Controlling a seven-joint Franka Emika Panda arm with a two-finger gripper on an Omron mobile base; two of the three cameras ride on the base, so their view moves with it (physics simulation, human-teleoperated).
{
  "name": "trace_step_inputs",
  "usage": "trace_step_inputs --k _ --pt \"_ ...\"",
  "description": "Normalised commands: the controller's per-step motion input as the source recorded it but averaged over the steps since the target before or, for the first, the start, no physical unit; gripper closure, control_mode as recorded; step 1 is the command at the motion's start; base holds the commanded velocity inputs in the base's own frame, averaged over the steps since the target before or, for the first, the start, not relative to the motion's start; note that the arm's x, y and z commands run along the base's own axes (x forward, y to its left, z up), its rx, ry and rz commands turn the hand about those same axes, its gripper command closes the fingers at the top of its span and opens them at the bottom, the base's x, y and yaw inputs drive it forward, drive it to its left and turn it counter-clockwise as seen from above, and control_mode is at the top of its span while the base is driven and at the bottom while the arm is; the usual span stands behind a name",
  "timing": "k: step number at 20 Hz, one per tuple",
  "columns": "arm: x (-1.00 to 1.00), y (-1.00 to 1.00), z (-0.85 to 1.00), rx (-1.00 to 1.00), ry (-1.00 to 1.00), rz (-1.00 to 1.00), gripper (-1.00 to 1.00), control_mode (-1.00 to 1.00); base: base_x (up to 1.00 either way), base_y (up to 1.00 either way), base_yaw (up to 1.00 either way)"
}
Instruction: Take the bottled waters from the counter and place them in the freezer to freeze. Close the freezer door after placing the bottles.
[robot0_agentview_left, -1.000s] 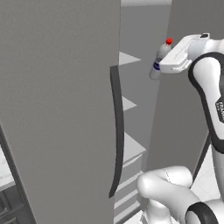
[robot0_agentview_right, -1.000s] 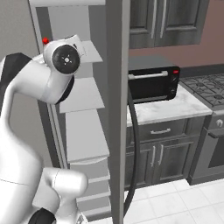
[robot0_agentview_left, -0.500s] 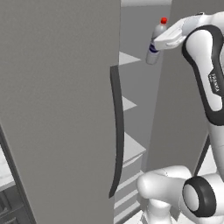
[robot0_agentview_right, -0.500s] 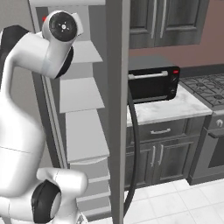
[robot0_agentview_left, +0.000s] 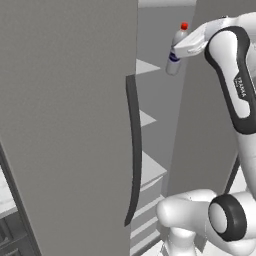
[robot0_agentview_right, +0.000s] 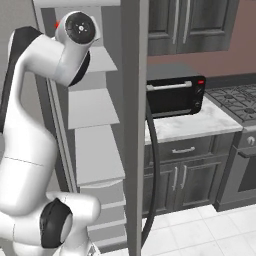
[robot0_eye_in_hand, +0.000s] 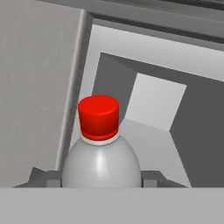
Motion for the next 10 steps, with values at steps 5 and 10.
trace_step_inputs --k 5,10 --pt "0.62 0.03 0.0 0.01 0.0 0.0 1.0 -1.0 0.0 0.0 0.0" --pt "0.61 0.07 0.0 0.02 0.0 0.0 1.0 -1.0 0.0 0.0 0.0"
